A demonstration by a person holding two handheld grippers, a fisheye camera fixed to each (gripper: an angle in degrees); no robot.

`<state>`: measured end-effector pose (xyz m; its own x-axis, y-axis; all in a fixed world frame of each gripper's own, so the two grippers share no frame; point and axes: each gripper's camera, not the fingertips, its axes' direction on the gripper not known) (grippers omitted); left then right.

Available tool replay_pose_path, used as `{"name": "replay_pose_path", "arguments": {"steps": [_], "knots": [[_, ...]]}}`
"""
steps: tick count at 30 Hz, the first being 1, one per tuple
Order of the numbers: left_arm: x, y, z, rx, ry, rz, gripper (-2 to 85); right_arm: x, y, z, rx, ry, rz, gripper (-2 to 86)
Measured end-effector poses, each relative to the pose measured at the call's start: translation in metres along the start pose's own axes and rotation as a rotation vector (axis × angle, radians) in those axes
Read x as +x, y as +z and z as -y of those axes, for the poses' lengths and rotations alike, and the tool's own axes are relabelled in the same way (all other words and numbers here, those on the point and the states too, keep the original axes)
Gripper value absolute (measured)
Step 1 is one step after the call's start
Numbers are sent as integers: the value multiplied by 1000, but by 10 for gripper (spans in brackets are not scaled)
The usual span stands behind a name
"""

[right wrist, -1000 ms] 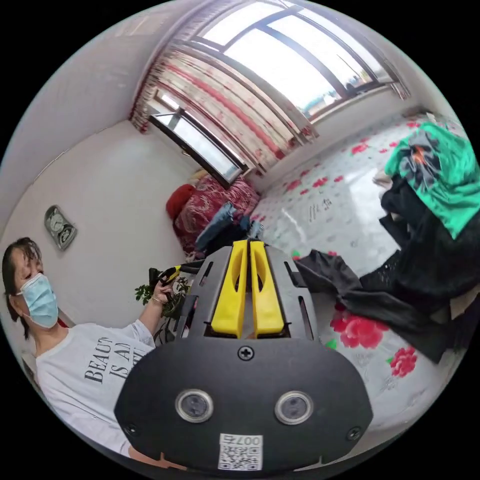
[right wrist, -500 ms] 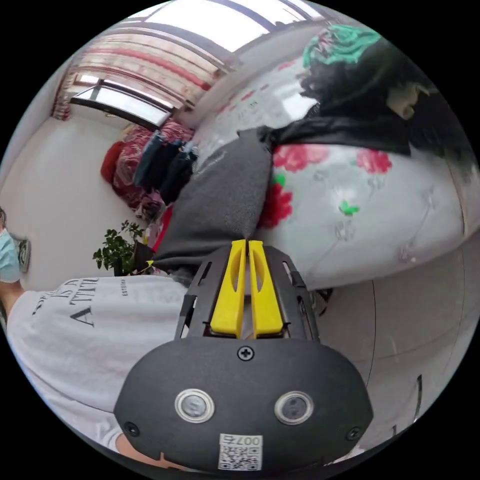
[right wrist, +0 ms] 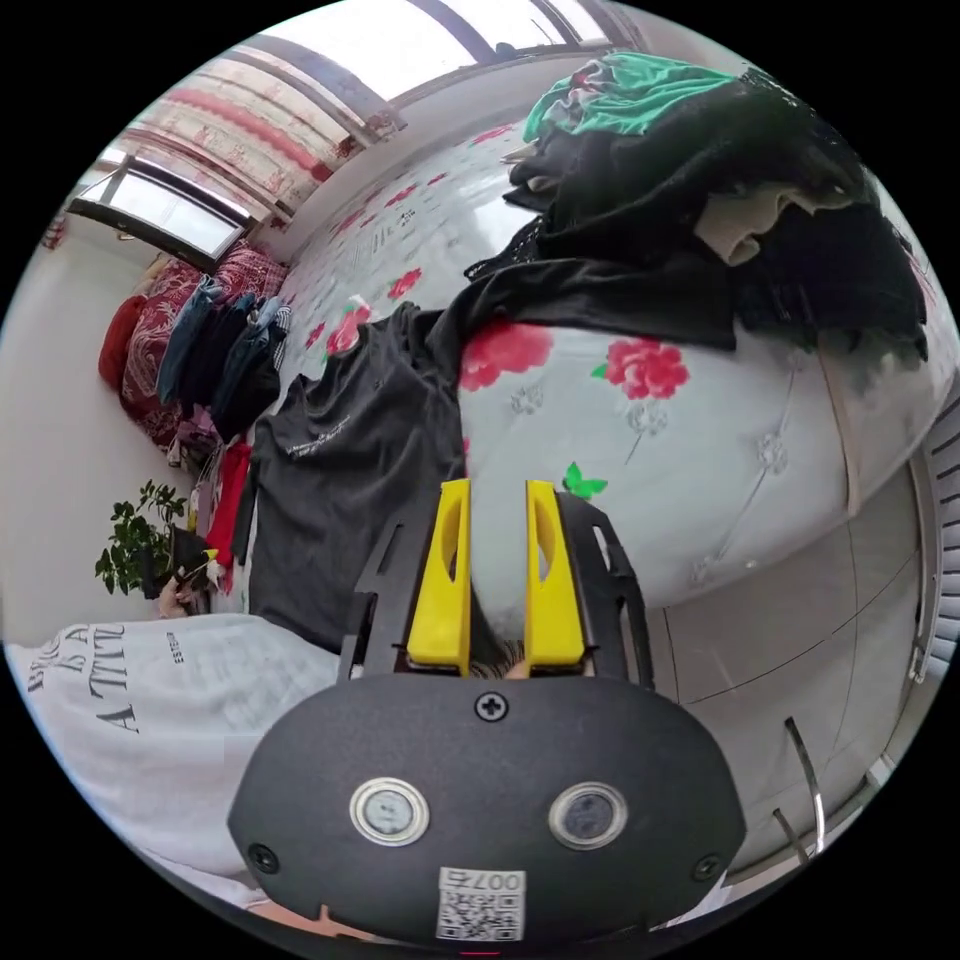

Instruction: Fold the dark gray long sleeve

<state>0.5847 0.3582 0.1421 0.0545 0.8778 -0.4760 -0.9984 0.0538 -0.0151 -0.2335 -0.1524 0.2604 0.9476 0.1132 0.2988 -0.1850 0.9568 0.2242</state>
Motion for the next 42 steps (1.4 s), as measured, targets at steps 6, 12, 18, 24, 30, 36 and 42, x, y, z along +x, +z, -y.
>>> {"name": "replay_pose_path", "arguments": {"steps": [6,12,18,24,30,36,42], "knots": [[64,13,115,37,85,93,60,-3,19,108,62,34,-179,34],[108,51,193,-22,110,202,58,21,59,180,1,110,-286,41],[126,90,188,-135,130,372,-2,34,84,184,-13,141,-299,20],[114,74,151,-262,106,647,-9,91,41,136,-100,367,-396,7],[91,0,113,-41,-146,525,-4,59,-5,101,36,355,-438,1],[156,-2,149,132,133,357,56,-65,43,149,141,-93,-107,0],[208,101,209,1,317,192,63,-161,166,219,-89,-379,-36,-2]]}}
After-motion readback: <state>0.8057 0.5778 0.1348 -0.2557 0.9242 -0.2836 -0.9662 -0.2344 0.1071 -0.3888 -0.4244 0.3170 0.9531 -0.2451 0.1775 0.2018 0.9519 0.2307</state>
